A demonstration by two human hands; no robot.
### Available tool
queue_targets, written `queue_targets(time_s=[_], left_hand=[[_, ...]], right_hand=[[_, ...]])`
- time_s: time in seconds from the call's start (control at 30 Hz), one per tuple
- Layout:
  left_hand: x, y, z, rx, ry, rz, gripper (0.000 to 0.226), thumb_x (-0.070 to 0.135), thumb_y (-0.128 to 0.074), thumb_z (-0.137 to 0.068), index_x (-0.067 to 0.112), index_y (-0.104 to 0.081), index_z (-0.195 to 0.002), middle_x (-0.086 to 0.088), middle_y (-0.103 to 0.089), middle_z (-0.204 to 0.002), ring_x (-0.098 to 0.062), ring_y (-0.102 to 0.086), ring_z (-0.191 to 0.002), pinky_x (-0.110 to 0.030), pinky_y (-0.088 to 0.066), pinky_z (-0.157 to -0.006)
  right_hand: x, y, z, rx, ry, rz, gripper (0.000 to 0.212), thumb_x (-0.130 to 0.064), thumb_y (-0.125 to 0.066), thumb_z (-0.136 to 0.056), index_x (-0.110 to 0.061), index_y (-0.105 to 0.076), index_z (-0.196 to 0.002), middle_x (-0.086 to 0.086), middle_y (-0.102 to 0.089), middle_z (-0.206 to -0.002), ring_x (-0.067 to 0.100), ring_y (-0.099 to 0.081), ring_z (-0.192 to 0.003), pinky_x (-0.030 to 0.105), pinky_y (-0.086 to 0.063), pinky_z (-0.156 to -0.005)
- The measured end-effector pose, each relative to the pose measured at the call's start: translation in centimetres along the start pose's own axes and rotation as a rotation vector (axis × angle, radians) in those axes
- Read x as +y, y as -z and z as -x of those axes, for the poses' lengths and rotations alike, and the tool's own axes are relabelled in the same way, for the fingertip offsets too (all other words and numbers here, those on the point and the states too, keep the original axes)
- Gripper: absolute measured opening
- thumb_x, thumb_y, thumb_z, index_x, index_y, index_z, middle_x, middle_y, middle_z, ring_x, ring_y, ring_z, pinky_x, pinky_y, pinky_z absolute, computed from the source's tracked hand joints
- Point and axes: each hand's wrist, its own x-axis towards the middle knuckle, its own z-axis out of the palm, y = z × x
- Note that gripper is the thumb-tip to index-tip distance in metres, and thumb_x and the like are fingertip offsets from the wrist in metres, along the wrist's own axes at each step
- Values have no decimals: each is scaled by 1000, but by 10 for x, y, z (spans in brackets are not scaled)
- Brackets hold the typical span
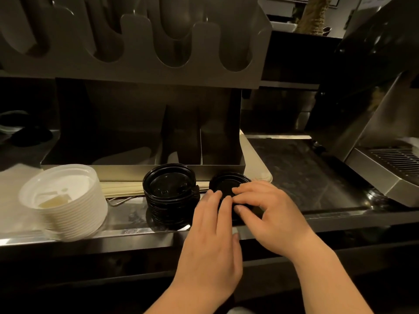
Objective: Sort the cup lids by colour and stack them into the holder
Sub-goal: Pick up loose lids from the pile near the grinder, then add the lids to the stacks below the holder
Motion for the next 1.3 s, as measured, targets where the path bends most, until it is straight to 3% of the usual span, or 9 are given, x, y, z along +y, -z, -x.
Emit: queue_targets(time_s=[0.23, 0.43, 0.5, 0.6, 0.7, 0.87, 1.03, 1.13, 1.3], left_hand=[[-1, 1, 3, -90, 2, -110, 87, 35, -76, -74, 5, -41, -147, -14, -43, -152, -30, -36, -145, -36, -18, -115], [3, 23, 10, -2, -37, 70, 81, 36, -63, -88, 18, -23, -156, -4, -21, -164, -19, -18, -152, -26, -19, -115], [1, 43, 12, 35, -25, 246, 64, 34, -62, -92, 31, -33, -149, 15, -34, -152, -1, -31, -142, -17, -33, -114], [-16, 92, 13, 147, 27, 386, 30, 32, -63, -94, 40, -52, -121, 26, -51, -115, 11, -48, -109, -7, -46, -89], [-55, 152, 20, 274, 93, 485, 12, 23, -64, -95, 33, -63, -101, 18, -62, -92, 0, -60, -92, -18, -52, -75], [-160, 239, 57, 544, 290, 372, 8, 14, -66, -94, 22, -69, -94, 11, -66, -80, -10, -65, -79, -29, -53, -67], [-267, 301, 99, 513, 613, 184, 7, 20, -68, -90, 26, -68, -86, 9, -67, -74, -5, -63, -75, -26, -51, -68], [-338, 327, 110, 398, 766, -1, 3, 29, -66, -87, 28, -68, -90, 10, -67, -85, -10, -63, -86, -30, -51, -76], [-444, 344, 122, 218, 1046, -336, 44, 49, -62, -86, 32, -54, -126, -4, -44, -136, -27, -33, -130, -39, -38, -102]], right_hand=[[-1, -5, 4, 55, -145, -206, 28, -15, -71, -91, -41, -73, -103, -23, -67, -117, -1, -55, -123, 34, -46, -107], [-33, 5, 2, 311, -208, -306, 27, -12, -66, -91, -35, -71, -102, -12, -69, -113, 2, -61, -115, 38, -52, -101], [-59, 11, -2, 399, -157, -288, 22, -14, -62, -92, -34, -69, -100, -10, -69, -103, 7, -65, -105, 34, -57, -92], [-113, 10, -19, 444, 18, -324, 22, -11, -60, -95, -31, -66, -100, -12, -69, -94, 10, -68, -94, 19, -56, -79], [-174, -15, -41, 352, 130, -451, 18, -11, -62, -97, -27, -69, -100, -12, -70, -88, 13, -69, -91, 18, -56, -75], [-273, -102, -76, 42, 214, -626, 26, -6, -68, -91, -32, -70, -92, -11, -71, -88, 13, -68, -85, 20, -55, -71], [-356, -197, -111, -235, 224, -599, 18, -20, -68, -92, -38, -68, -91, -15, -69, -84, 8, -65, -80, 24, -54, -69], [-384, -256, -138, -294, 161, -508, 13, -23, -67, -89, -36, -66, -91, -13, -66, -76, 4, -61, -72, 26, -48, -65], [-421, -319, -183, -409, 49, -394, 15, -23, -60, -94, -33, -63, -104, -11, -64, -94, 2, -59, -79, 20, -42, -61]])
